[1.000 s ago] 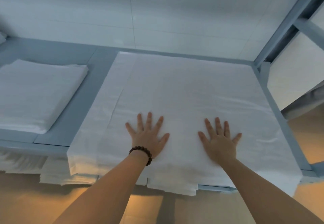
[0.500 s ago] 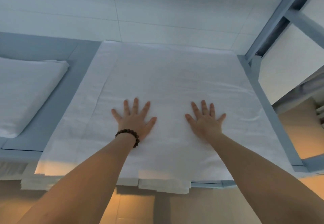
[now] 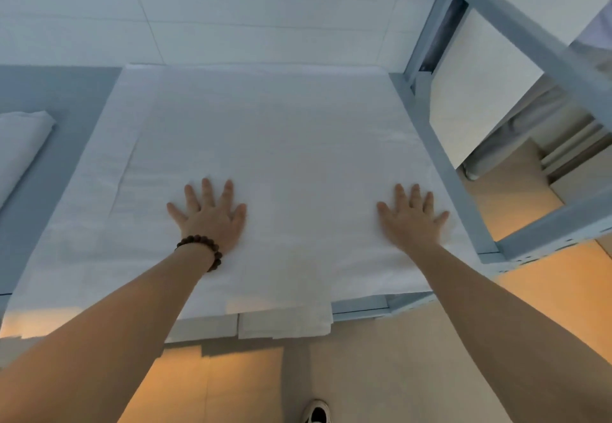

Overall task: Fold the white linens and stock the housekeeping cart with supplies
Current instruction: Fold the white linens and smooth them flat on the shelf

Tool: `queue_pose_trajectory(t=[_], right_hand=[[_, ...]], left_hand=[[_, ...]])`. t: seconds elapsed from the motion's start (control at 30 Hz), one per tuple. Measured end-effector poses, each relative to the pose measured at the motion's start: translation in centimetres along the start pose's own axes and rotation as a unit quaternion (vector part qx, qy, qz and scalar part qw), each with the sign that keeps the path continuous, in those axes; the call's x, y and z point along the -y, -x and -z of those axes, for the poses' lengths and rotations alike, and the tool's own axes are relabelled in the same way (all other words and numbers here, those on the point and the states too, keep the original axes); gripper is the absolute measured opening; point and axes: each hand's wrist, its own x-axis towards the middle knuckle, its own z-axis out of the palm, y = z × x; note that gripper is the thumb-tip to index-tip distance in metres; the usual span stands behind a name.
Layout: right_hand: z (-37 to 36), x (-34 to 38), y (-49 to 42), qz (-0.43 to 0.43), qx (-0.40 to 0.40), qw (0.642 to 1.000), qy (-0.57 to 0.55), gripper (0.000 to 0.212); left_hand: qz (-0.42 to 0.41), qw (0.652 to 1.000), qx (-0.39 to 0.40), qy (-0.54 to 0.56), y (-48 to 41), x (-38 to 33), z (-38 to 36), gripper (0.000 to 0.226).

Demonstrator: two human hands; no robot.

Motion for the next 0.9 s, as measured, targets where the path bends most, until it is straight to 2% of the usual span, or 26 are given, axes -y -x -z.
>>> queue_pose_trajectory(t=[0.13, 0.2, 0.27, 0.4, 0.5, 0.57, 0.73, 0.9], right_hand=[[-2.0, 5.1, 4.4, 0.141, -0.020, 0.990, 0.013, 0.065], [-2.2, 4.6, 4.9, 0.141, -0.019, 0.990, 0.021, 0.067], [-2.0, 1.7, 4.5, 0.101, -0.020, 0.994, 0.025, 0.067], [-1.4, -4.3, 4.2, 0.032, -0.018, 0.999, 0.016, 0.067], [-1.0, -5.3, 5.2, 0.019, 0.002, 1.000, 0.004, 0.066], [-1.1, -4.1, 6.6, 0.039, 0.008, 0.999, 0.000, 0.062], [-2.4, 2.6, 11.3, 0.179, 0.007, 0.983, 0.024, 0.057], [-3.4, 5.6, 11.7, 0.186, 0.004, 0.982, 0.030, 0.055]], left_hand=[[-0.095, 0.995, 0.013, -0.014, 4.1, -7.0, -1.7, 0.069], [-0.126, 0.991, 0.012, -0.035, 5.6, -8.6, -2.3, 0.072], [-0.135, 0.990, 0.007, -0.045, 6.1, -8.0, -2.5, 0.072], [-0.104, 0.994, 0.000, -0.044, 6.5, -4.2, -2.1, 0.071], [-0.061, 0.997, 0.017, -0.033, 7.6, -0.7, -1.7, 0.070], [-0.057, 0.997, 0.034, -0.030, 8.8, 1.2, -1.5, 0.070], [-0.038, 0.999, 0.030, -0.017, 11.7, 3.8, -1.8, 0.065], [-0.043, 0.998, 0.038, -0.011, 10.5, 4.4, -1.7, 0.065]])
